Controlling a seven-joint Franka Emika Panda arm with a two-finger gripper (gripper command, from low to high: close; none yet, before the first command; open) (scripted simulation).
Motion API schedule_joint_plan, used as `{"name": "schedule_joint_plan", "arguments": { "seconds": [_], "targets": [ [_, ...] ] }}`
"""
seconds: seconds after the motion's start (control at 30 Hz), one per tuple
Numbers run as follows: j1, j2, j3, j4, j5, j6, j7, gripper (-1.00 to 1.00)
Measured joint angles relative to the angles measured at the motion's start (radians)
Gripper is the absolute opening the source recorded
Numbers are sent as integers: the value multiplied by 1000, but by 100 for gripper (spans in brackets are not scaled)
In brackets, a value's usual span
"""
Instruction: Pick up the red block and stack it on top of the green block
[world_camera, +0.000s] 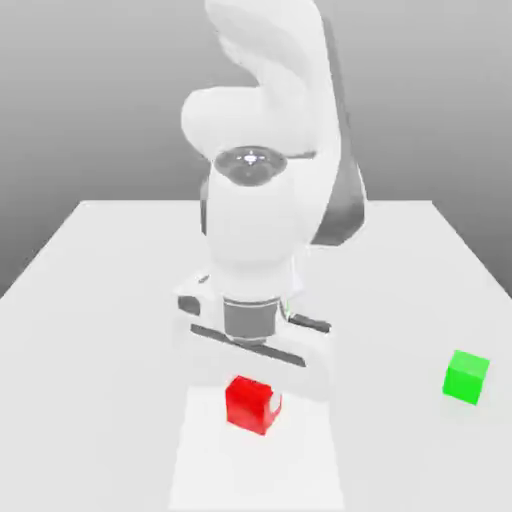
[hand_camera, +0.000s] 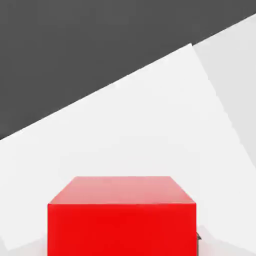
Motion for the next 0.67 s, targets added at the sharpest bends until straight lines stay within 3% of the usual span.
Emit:
{"name": "schedule_joint_plan", "arguments": {
  "seconds": [0.33, 0.4, 0.57, 0.6, 0.67],
  "targets": [
    [437, -61, 206, 16, 9, -77, 409, -100],
    [534, -28, 183, 20, -22, -49, 459, -100],
    [505, 110, 107, 28, -131, 74, 546, -100],
    [512, 131, 97, 28, -147, 93, 558, 100],
    [512, 131, 97, 28, -147, 93, 558, 100]
  ]
}}
